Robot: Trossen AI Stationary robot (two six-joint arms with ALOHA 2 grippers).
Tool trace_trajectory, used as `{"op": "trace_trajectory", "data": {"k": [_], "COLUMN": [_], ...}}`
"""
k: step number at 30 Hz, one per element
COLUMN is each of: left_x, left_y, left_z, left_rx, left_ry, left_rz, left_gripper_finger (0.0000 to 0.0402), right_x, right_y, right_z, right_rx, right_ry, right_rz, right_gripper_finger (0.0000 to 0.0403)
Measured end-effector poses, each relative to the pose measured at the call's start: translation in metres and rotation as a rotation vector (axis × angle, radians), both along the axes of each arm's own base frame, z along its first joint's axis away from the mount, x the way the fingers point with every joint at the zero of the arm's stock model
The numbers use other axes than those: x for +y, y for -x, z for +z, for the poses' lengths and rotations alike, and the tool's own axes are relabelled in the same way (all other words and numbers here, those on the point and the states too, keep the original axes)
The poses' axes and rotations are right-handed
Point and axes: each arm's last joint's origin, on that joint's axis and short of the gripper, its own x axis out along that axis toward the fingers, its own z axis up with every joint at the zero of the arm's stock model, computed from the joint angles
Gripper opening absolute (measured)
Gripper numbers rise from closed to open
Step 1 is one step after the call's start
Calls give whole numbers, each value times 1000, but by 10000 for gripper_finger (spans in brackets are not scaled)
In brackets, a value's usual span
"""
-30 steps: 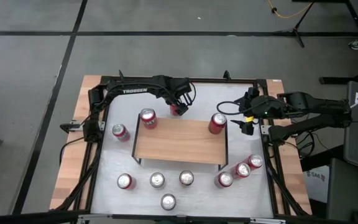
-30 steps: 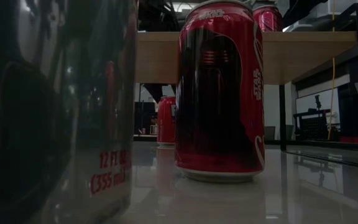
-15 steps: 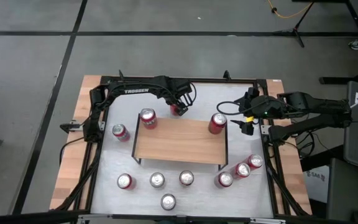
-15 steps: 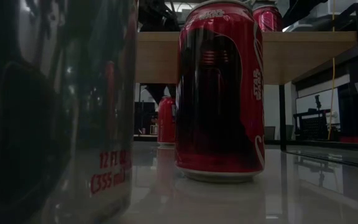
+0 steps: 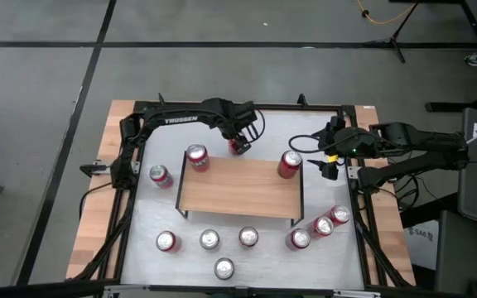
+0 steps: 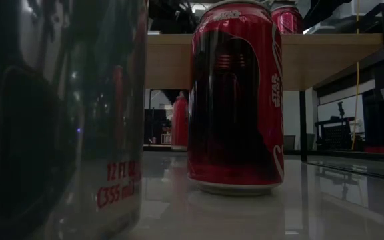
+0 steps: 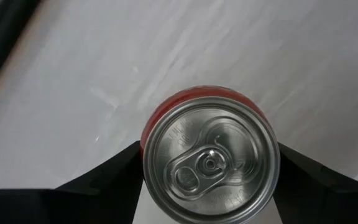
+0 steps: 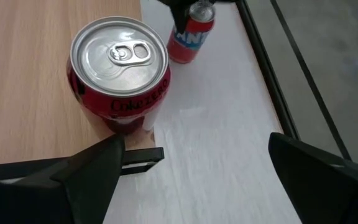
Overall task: Place canned beverage on shelf
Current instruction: Put the red soda can on the shelf
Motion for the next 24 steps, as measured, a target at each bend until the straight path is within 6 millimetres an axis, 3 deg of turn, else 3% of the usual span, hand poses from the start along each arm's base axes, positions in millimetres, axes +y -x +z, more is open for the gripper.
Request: {"op": "trace_trajectory", "data": {"k": [15,20,24], "left_x": [-6,-21,-42], "left_y": [7,14,19], "left_z": [114,147,155], "left_rx": [-169,-245,-263], "left_ry": [-69,-61,-26], "left_rz": [-32,-78,-163], "left_gripper_finger": [274,274,274], "right_x": [0,0,0], "right_y": [0,0,0], "right_z": [0,0,0], "right_rx": [0,0,1], "right_ry": [0,0,0], "right_rz": [0,0,0], "right_gripper_finger": [388,388,388]}}
